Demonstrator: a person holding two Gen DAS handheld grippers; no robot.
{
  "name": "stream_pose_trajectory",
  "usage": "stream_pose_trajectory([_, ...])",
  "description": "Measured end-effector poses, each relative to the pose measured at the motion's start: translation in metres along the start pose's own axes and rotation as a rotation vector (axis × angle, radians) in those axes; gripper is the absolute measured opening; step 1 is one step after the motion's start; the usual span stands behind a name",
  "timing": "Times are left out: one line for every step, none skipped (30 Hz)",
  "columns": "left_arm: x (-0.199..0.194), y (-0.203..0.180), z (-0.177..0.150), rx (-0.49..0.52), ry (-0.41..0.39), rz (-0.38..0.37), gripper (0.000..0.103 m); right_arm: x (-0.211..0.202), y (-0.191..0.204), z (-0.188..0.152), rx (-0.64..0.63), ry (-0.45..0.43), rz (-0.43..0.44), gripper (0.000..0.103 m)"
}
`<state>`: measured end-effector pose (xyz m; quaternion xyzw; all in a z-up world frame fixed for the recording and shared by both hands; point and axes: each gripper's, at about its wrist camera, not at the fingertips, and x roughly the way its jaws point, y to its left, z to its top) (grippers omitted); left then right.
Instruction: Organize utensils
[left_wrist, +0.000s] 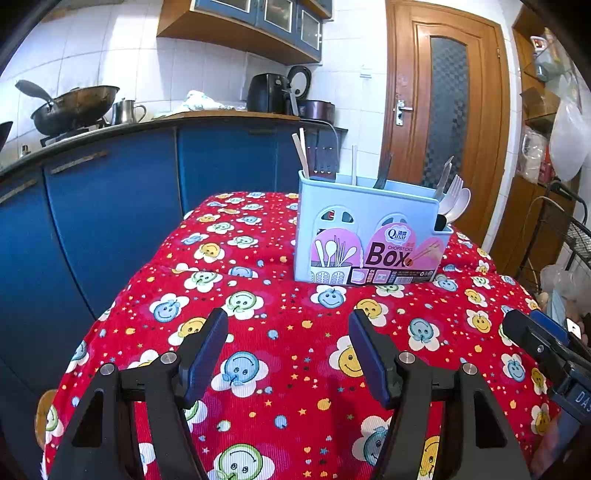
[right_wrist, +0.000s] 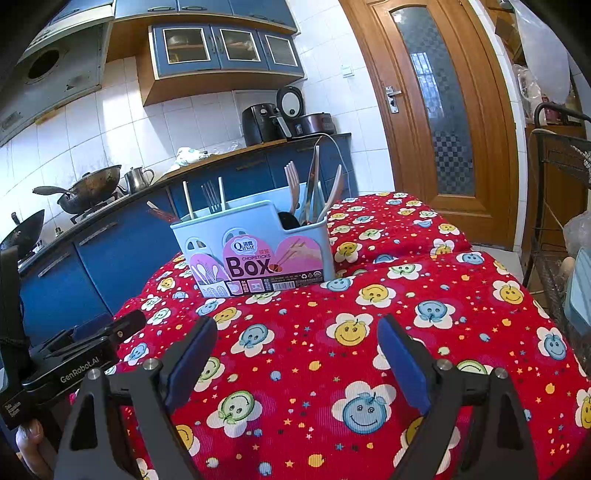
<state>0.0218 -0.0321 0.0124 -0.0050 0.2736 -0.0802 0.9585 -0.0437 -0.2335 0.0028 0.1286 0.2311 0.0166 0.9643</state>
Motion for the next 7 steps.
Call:
stream_pose_trajectory([0.0, 0.0, 0.0001, 0.001, -0.001, -0.001, 0.069, 0.0002, 0.0002, 0.0001, 0.0, 0.0, 0.0, 0.09])
stream_pose_trajectory([-0.0002, -0.0001, 0.0005, 0.002, -0.002, 0.0, 0.069, 0.0003, 0.0002, 0.0002, 0.0, 0.001, 0.001, 0.09])
stream_pose_trajectory([-0.0007, 0.0, 0.0012, 0.002, -0.002, 0.0, 0.069, 0.0003, 0.0002, 0.0002, 0.0, 0.001, 0.001, 0.09])
stream_pose_trajectory([-0.0005, 0.0001, 0.0016, 0.003, -0.003, 0.001, 0.069, 0.0003, 0.0002, 0.0002, 0.0, 0.001, 0.0, 0.09])
stream_pose_trajectory([-0.0005, 0.0002, 0.0022, 0.003, -0.003, 0.001, 0.069, 0.0002, 0.0001, 0.0002, 0.0, 0.001, 0.0, 0.09])
stream_pose_trajectory([-0.0008, 0.0, 0.0016, 0.002, -0.002, 0.001, 0.069, 0.0002, 0.0, 0.0002, 0.0, 0.001, 0.0, 0.09])
stream_pose_trajectory([-0.0008, 0.0003, 0.002, 0.001, -0.001, 0.001, 0.069, 0.0002, 0.0002, 0.0003, 0.0, 0.001, 0.0, 0.09])
